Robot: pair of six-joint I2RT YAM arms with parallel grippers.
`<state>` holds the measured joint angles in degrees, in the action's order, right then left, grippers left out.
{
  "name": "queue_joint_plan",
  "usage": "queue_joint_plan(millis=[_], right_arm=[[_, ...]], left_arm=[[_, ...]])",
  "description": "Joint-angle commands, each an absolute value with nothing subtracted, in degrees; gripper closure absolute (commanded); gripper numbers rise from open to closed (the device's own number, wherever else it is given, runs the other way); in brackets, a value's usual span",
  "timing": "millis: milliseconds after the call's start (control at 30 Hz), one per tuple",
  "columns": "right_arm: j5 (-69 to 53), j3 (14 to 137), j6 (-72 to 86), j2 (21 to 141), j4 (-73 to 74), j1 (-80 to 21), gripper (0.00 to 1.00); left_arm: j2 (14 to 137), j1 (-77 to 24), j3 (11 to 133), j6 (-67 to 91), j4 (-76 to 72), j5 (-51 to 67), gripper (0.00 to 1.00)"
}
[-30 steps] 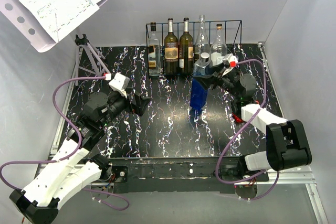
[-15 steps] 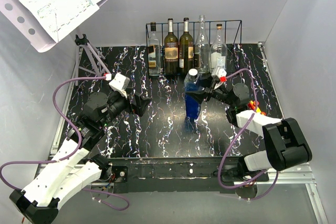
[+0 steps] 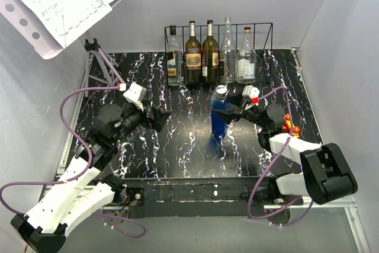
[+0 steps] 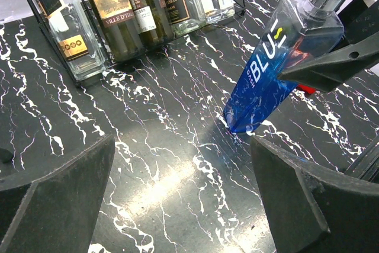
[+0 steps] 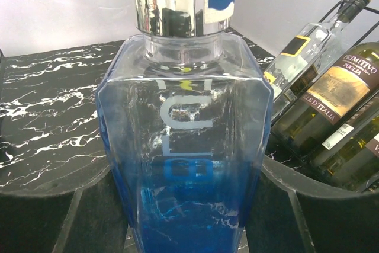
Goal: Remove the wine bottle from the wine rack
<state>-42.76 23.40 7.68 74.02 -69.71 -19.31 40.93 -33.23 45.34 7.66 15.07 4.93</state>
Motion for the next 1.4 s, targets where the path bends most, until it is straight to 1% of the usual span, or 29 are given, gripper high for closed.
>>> queue_joint_plan(millis=[0, 100, 133, 333, 500, 667, 767, 900, 967, 1033, 1100, 1167, 1200, 1300, 1367], right_arm=[[-40.8, 23.2, 6.4, 71.0, -87.5, -19.6, 0.35], [-40.6, 23.4, 6.9, 70.9, -87.4, -19.6, 0.22], [-40.5, 23.4, 7.1, 71.1, -87.2, -19.6, 0.20], [-39.7, 23.0, 7.6, 70.2, -86.8, -19.6, 0.18], [-38.4, 24.2, 7.1, 66.8, -80.3, -19.6, 0.19], [-34.5, 26.6, 7.7, 60.4, -66.2, -19.6, 0.20], [-34.3, 29.0, 8.3, 56.1, -55.0, -19.7, 0.19], [-33.1, 36.1, 7.6, 50.5, -36.7, -20.6, 0.17], [-32.0, 38.5, 7.6, 49.0, -32.9, -21.1, 0.17], [-31.6, 40.5, 7.8, 47.8, -30.5, -21.4, 0.13], [-29.7, 43.2, 9.6, 47.2, -27.9, -21.5, 0.12], [-25.0, 47.7, 12.6, 47.4, -22.2, -21.6, 0.12], [-21.0, 50.7, 13.8, 48.2, -16.4, -21.6, 0.10], [-8.4, 62.9, 15.7, 53.3, 4.6, -21.6, 0.09], [-1.9, 69.2, 14.7, 57.6, 12.1, -21.5, 0.08]], left_arm=[[40.8, -33.5, 45.2, 7.1, 15.5, 5.2, 0.02], [40.8, -33.5, 45.3, 7.1, 15.6, 5.1, 0.02], [40.9, -33.5, 45.3, 7.1, 15.6, 5.1, 0.02], [40.5, -33.5, 45.2, 7.0, 15.6, 5.0, 0.02], [40.4, -33.5, 45.3, 7.0, 15.5, 5.3, 0.02], [40.3, -33.5, 45.4, 7.1, 15.5, 5.4, 0.02], [40.2, -33.5, 45.3, 7.0, 15.5, 5.5, 0.02], [39.9, -33.5, 45.4, 7.0, 15.4, 5.7, 0.02], [39.8, -33.5, 45.3, 7.0, 15.4, 5.9, 0.02], [39.7, -33.5, 45.4, 7.0, 15.4, 5.9, 0.02], [39.6, -33.5, 45.3, 7.0, 15.4, 6.0, 0.02], [39.6, -33.5, 45.3, 7.0, 15.4, 5.9, 0.02], [39.6, -33.5, 45.3, 7.0, 15.4, 5.8, 0.02], [39.6, -33.5, 45.4, 7.0, 15.5, 5.7, 0.02], [39.6, -33.5, 45.4, 7.0, 15.5, 5.5, 0.02]])
